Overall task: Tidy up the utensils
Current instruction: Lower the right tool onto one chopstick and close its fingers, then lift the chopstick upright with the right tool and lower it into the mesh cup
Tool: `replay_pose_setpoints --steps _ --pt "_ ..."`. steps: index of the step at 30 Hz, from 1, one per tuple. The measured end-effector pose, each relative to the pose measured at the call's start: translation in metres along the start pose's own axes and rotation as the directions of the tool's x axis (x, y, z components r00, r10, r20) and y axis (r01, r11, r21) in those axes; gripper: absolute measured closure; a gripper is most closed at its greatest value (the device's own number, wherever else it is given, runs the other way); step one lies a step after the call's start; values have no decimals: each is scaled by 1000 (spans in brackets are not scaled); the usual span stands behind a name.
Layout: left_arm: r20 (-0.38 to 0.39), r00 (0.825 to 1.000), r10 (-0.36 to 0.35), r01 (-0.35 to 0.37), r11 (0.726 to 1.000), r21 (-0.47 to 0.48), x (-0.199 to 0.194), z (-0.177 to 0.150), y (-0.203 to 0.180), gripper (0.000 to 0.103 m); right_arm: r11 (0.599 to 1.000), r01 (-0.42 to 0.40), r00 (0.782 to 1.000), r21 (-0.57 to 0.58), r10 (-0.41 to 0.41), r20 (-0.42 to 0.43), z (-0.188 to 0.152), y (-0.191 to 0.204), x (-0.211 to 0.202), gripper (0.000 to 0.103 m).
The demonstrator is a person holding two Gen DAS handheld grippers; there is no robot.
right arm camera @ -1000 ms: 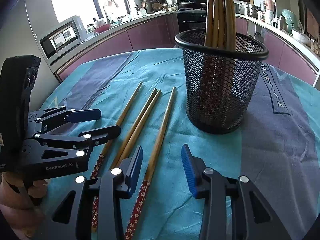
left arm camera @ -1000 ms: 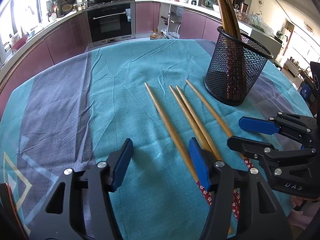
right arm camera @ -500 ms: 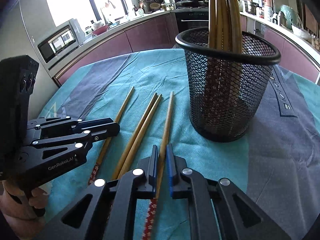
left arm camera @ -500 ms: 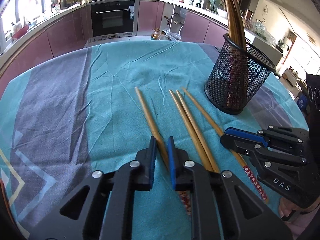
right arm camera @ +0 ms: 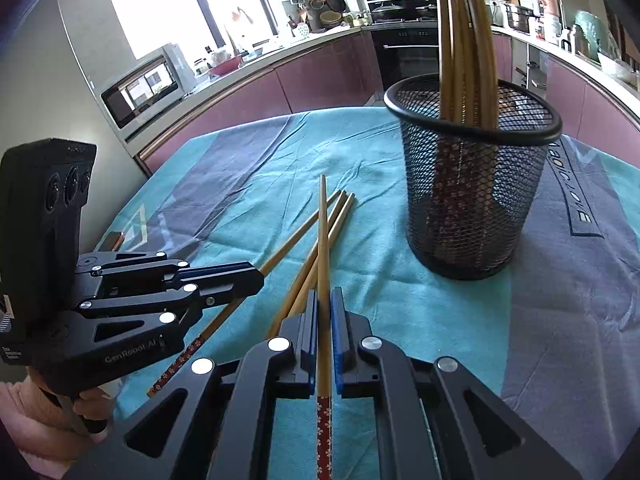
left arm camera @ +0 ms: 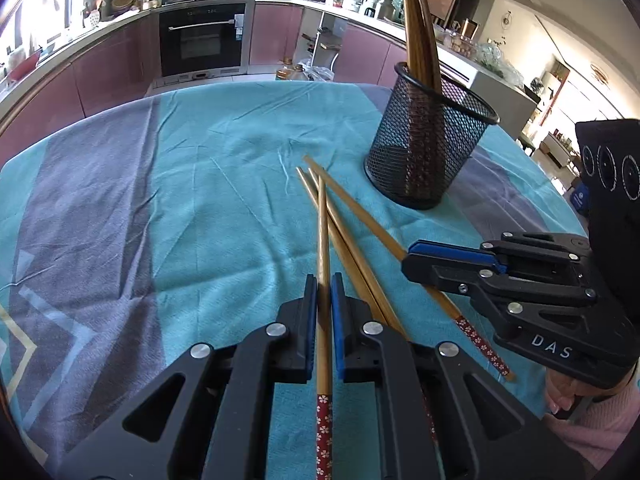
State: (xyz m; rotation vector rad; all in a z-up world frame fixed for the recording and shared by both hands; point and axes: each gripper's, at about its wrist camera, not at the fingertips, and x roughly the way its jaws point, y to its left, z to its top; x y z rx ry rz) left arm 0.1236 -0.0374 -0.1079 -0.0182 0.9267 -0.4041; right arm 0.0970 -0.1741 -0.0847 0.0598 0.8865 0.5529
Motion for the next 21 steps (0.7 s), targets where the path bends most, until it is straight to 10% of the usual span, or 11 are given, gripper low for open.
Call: replay_pose_setpoints --steps 21 --pt "-42 999 -23 23 1000 -9 21 17 0 96 1000 12 1000 -3 -12 -19 0 -5 9 97"
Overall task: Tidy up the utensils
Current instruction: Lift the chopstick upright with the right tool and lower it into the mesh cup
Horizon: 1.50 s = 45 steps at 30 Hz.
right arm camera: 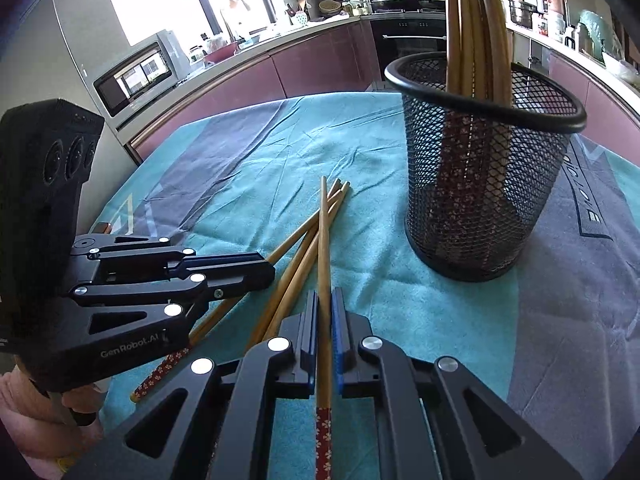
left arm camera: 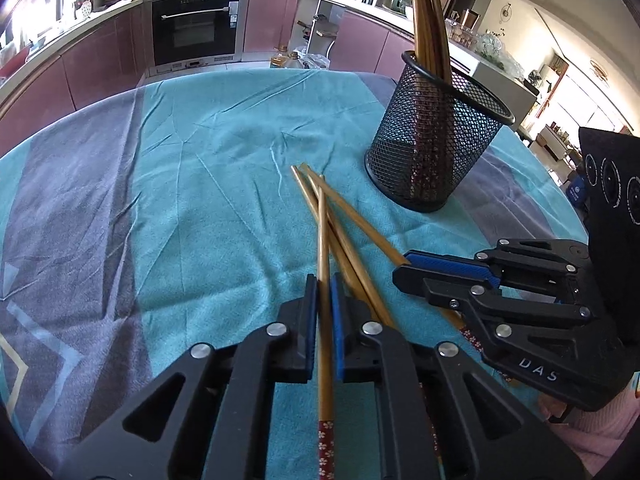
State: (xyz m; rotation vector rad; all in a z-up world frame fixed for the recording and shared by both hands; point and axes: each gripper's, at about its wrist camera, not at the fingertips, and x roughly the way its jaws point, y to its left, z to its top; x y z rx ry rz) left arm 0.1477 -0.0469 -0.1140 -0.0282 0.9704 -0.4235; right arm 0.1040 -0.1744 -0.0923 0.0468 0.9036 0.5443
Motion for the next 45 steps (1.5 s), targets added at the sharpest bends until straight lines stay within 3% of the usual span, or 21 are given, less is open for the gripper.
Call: replay_pose_setpoints --steps 9,22,33,45 --pt "87 995 -57 55 998 16 -38 8 -3 96 1000 -29 992 -2 30 121 8 -3 -44 97" --pt "219 959 -178 164 983 82 -106 27 -17 96 1000 -21 962 -9 23 272 19 -10 -99 97" --pt "271 935 -230 214 973 87 -122 39 -21 96 1000 -3 942 -22 10 335 31 -14 -121 97" --pt "340 904 -260 236 966 109 -134 81 -36 96 998 47 907 -35 -28 421 60 -21 -155 97"
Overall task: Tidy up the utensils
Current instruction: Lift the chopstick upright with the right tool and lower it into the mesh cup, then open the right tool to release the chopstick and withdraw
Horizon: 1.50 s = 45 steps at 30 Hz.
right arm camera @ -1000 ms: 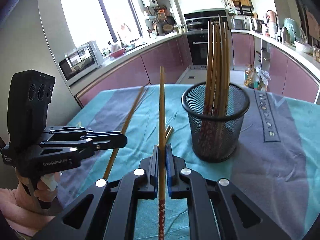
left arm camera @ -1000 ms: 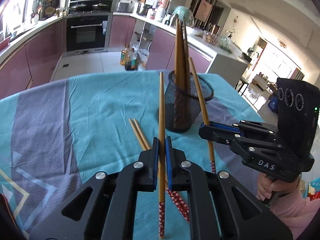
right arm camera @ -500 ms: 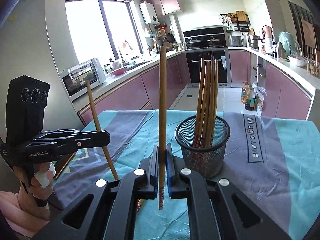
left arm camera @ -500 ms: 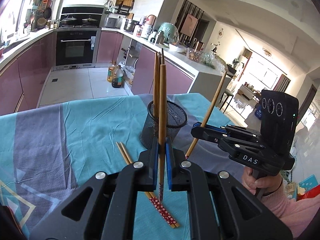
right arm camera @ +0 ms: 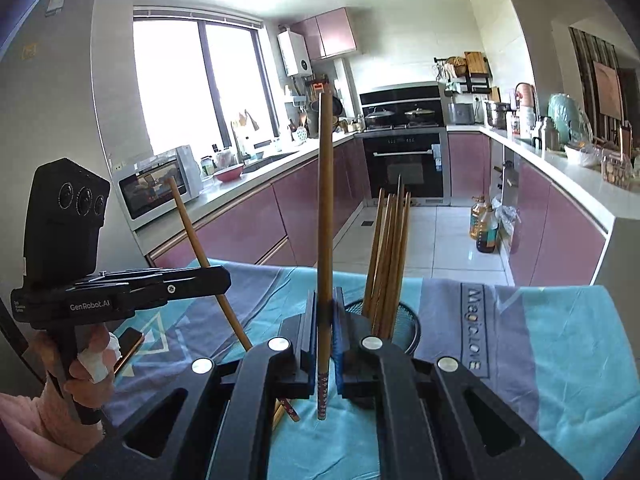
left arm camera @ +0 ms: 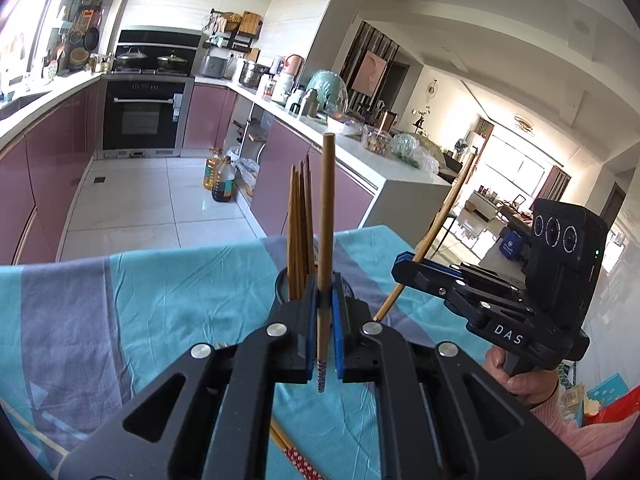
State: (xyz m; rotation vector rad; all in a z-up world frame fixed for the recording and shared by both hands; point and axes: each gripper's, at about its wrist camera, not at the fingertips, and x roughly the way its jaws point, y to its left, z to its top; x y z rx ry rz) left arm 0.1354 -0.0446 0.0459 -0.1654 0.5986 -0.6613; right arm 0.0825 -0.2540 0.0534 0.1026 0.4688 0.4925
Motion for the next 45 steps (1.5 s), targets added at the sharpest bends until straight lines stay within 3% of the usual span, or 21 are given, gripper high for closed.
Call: replay_pose_setpoints --steps 10,18,28,34,40,45 --pt "90 996 3 -8 998 56 -2 39 -23 96 999 31 998 -35 -29 57 31 -3 -4 97" --pt "108 994 34 -42 996 77 11 49 -30 96 998 54 997 -42 -52 64 35 -4 6 97" --pt "16 996 82 -83 994 69 49 40 -20 96 996 86 996 -25 -87 0 27 -12 36 97" --pt "-64 996 67 -62 994 90 68 34 -17 96 996 86 994 -9 -86 -67 19 -20 51 97" --pt "-150 985 83 -67 992 108 91 28 -16 96 996 91 988 -6 -91 -127 13 -24 65 97" --pt "-175 980 96 -78 992 103 105 27 -11 95 996 86 983 15 -83 -166 7 -29 77 97"
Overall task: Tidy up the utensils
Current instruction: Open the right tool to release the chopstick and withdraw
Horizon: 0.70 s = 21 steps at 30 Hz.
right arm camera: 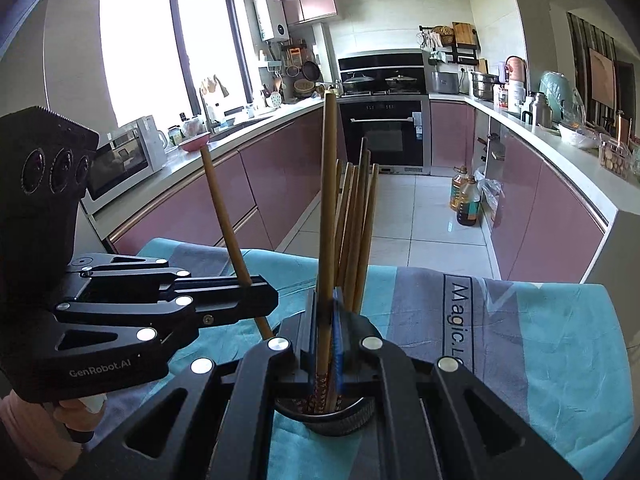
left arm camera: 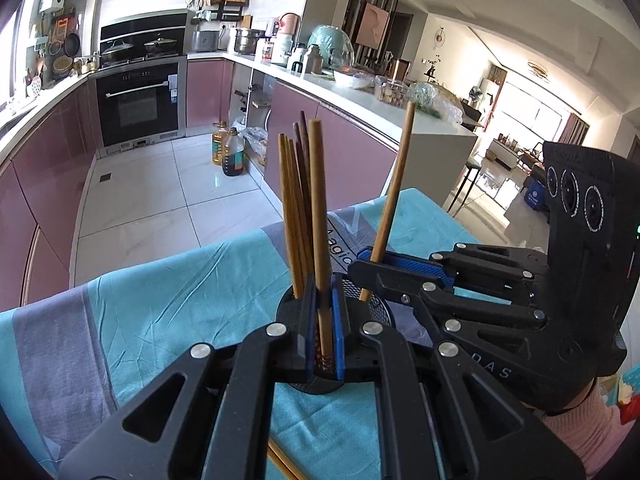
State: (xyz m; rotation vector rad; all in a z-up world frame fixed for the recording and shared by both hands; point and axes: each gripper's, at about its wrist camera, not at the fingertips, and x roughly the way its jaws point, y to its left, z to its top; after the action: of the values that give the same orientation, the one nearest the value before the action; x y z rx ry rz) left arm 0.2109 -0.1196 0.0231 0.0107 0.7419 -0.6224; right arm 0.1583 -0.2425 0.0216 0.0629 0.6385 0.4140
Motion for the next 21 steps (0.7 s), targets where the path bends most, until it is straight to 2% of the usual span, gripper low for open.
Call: replay_pose_setpoints --steps 16,18,19,21 --pt "-26 1000 2 -3 1000 -27 23 -9 5 94 998 -16 1000 55 17 -23 -6 -9 11 95" --pt "-13 1000 9 -9 1000 -20 19 -13 3 90 998 -20 1000 60 22 -22 -8 -9 10 95" --pt "-8 1000 14 -15 1000 -20 17 -14 3 83 998 -24 999 59 26 -19 -10 -8 9 95" --pt "21 999 28 -28 999 -15 8 -21 2 77 998 -38 999 56 39 -12 -14 -6 5 94"
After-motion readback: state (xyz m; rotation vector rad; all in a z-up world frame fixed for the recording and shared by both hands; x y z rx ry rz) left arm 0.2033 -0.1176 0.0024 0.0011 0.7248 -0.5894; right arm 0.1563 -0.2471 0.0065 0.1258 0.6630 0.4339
